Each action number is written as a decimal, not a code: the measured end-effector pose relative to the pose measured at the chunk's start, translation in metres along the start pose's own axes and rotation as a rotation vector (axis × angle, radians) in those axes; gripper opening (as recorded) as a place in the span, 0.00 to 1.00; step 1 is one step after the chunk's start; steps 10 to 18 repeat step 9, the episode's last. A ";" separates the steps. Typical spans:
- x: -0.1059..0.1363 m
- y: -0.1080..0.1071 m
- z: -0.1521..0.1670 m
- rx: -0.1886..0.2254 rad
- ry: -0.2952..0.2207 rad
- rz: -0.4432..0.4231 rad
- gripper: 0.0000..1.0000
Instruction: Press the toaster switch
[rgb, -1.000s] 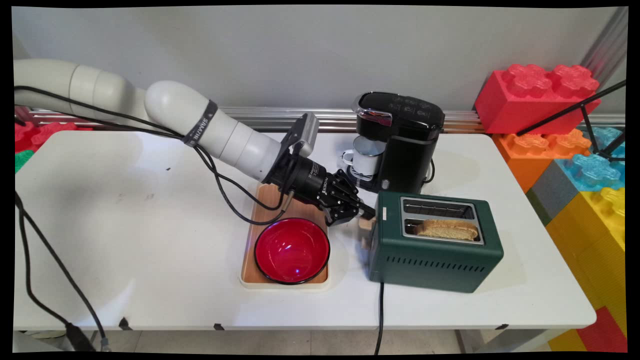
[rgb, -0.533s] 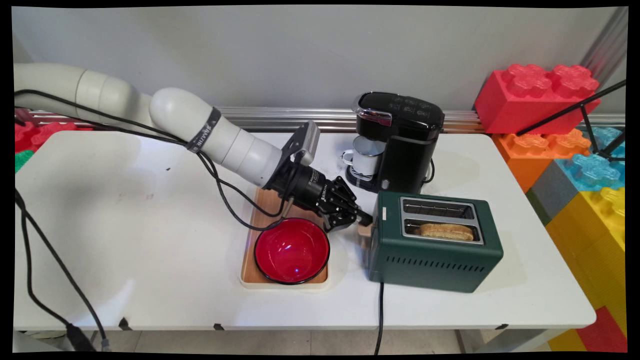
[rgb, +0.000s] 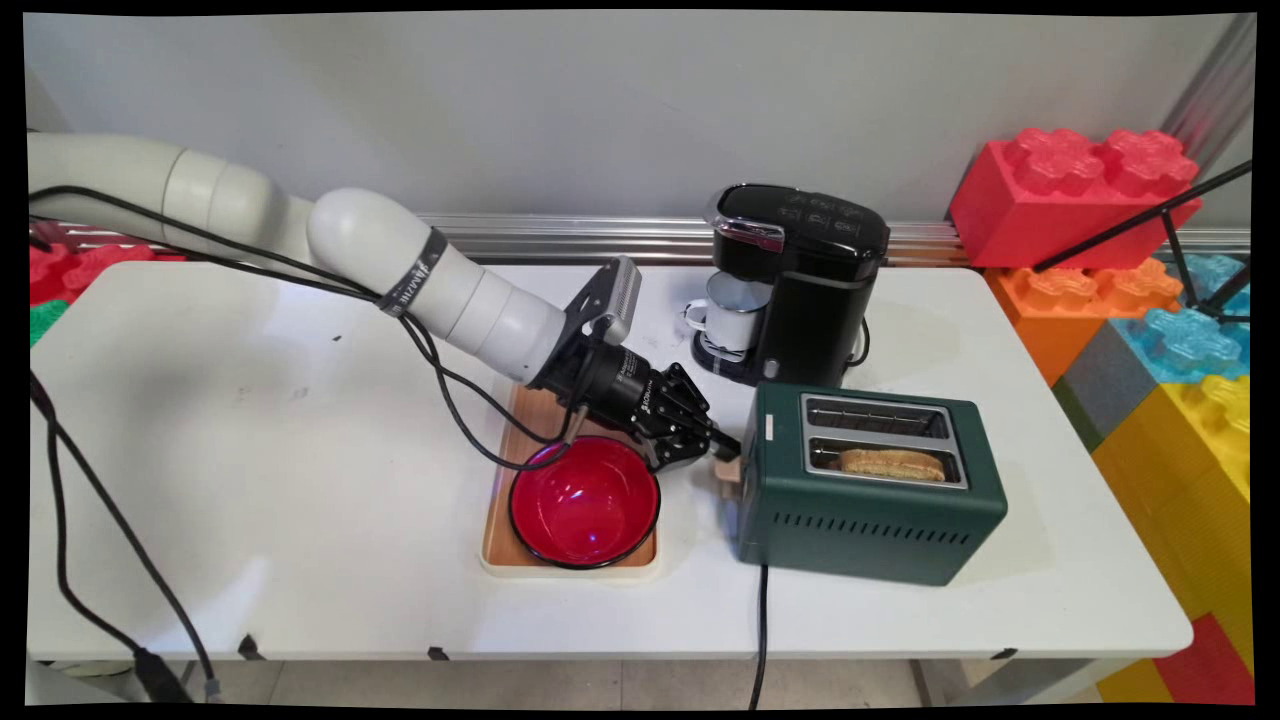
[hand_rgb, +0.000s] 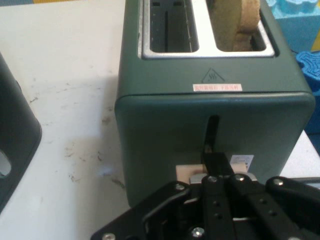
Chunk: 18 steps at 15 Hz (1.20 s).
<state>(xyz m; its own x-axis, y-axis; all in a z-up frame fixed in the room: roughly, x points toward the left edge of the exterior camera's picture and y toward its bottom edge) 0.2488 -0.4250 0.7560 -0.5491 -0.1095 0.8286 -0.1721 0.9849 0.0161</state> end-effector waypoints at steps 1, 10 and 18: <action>0.000 0.000 0.001 0.000 -0.001 0.000 0.00; -0.003 0.000 0.007 0.002 -0.006 -0.004 0.00; -0.003 0.000 0.007 0.002 -0.006 -0.004 0.00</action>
